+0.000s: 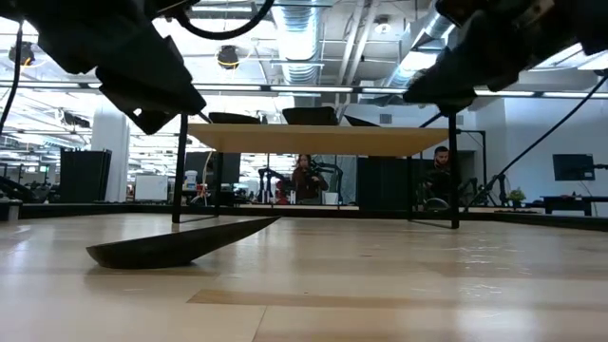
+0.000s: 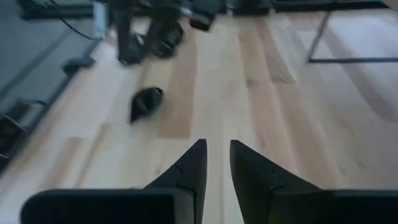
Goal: Pick & Place Mini shaped plates
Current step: Stack the black drop-shaped plate on top of the black drop-shaped plate on the shelf
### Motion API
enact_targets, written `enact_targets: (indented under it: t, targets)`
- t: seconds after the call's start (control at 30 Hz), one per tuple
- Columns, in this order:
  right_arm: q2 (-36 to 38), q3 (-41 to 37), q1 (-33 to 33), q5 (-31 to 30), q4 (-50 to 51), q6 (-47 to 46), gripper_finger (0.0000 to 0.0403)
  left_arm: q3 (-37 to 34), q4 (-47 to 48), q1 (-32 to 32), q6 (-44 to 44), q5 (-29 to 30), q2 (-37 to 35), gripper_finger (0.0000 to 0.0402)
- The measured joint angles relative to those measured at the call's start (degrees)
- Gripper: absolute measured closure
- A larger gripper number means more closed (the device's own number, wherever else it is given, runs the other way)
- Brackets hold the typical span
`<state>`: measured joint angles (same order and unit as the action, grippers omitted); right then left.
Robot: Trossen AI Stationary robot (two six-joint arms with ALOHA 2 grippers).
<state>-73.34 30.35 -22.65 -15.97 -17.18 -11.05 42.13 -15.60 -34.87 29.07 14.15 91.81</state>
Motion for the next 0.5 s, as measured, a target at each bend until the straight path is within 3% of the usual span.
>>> enact_targets:
  t: [0.1, 0.23, 0.37, 0.5]
  targets:
    - [-3.7, 0.0, -0.4, 3.5, -5.5, 0.5, 0.0337, 0.0, 0.1, -0.4, -0.1, -0.7, 0.0, 0.0302]
    - [-12.4, 1.3, -0.6, 9.8, -12.1, 0.9, 0.0337, 0.0, 0.1, -0.8, 0.0, -5.9, 0.0, 0.0302]
    - [-22.0, 7.7, 0.4, 12.9, -11.8, 4.5, 0.0337, -0.3, 0.0, -2.4, 0.5, -7.2, 0.0, 0.0302]
    - [-30.5, 16.3, 2.0, 20.3, -10.4, 8.4, 0.0337, -2.0, 0.1, -4.6, 3.9, -7.2, 0.0, 0.0302]
